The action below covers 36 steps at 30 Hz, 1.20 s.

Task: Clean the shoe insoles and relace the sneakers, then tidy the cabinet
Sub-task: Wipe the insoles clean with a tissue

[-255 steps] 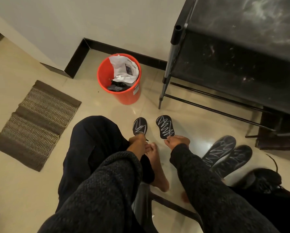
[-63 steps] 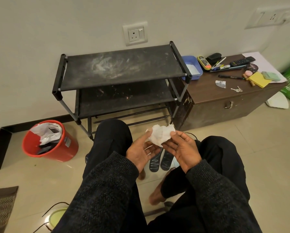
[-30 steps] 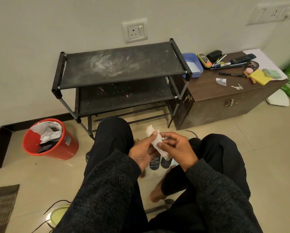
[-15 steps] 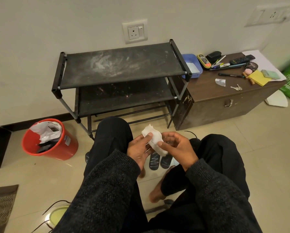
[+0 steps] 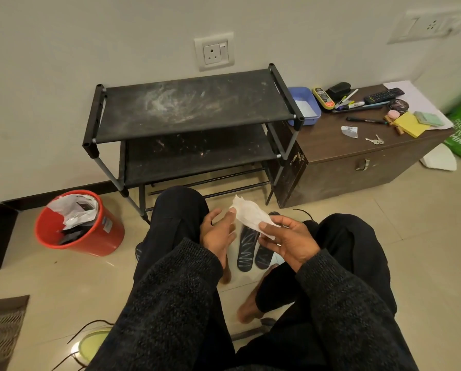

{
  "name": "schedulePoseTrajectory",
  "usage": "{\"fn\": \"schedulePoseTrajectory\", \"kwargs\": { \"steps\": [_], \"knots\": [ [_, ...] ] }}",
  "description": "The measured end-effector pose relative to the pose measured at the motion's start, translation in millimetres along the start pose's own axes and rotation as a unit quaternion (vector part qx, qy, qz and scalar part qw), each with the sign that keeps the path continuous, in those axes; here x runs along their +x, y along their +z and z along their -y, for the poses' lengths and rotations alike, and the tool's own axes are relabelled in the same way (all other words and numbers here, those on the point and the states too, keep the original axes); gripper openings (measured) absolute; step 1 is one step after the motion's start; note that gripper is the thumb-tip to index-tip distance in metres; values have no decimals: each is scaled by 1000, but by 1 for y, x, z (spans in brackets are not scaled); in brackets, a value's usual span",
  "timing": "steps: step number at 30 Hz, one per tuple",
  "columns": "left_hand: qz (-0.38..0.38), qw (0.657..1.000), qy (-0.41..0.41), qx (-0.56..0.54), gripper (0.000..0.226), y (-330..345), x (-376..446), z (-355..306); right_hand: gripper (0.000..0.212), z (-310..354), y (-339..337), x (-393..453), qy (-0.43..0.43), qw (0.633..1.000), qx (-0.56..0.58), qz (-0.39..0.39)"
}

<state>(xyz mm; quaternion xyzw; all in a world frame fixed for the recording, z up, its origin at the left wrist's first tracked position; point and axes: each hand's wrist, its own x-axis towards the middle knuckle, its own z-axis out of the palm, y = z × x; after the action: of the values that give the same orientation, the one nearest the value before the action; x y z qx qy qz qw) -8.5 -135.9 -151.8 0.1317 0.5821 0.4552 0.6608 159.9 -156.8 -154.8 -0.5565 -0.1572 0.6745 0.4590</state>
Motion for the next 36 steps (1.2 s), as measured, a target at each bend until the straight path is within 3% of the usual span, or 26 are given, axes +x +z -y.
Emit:
{"fn": "schedulePoseTrajectory", "kwargs": {
  "steps": [3, 6, 12, 19, 24, 28, 32, 36],
  "knots": [
    [-17, 988, 73, 132, 33, 1, -1, 1, 20, -3, -2, 3, -42, 995, -82, -46],
    [34, 966, 119, 228, 23, 5, -5, 2, 17, -5, 1, 4, -47, 994, -94, -24],
    [119, 980, 22, 158, 16, 9, -11, 7, 22, -6, 3, 4, -51, 992, -115, 28],
    [84, 985, 29, 147, 20, 6, -8, 6, 28, -5, 3, 1, -72, 981, -180, -12],
    [116, 989, -10, 91, 19, 4, -7, 4, 49, -1, 1, 1, 4, 998, -68, 13],
    [122, 991, -30, 44, 20, 3, -6, 3, 44, 0, 0, 1, 39, 999, 23, 23],
    [87, 988, 18, 130, 19, 4, -2, 7, 35, 0, -1, 0, -3, 999, -14, -38],
    [71, 970, 58, 226, 19, 3, 5, 16, 21, -9, 0, 5, -82, 977, -161, -114]
  ]
}}
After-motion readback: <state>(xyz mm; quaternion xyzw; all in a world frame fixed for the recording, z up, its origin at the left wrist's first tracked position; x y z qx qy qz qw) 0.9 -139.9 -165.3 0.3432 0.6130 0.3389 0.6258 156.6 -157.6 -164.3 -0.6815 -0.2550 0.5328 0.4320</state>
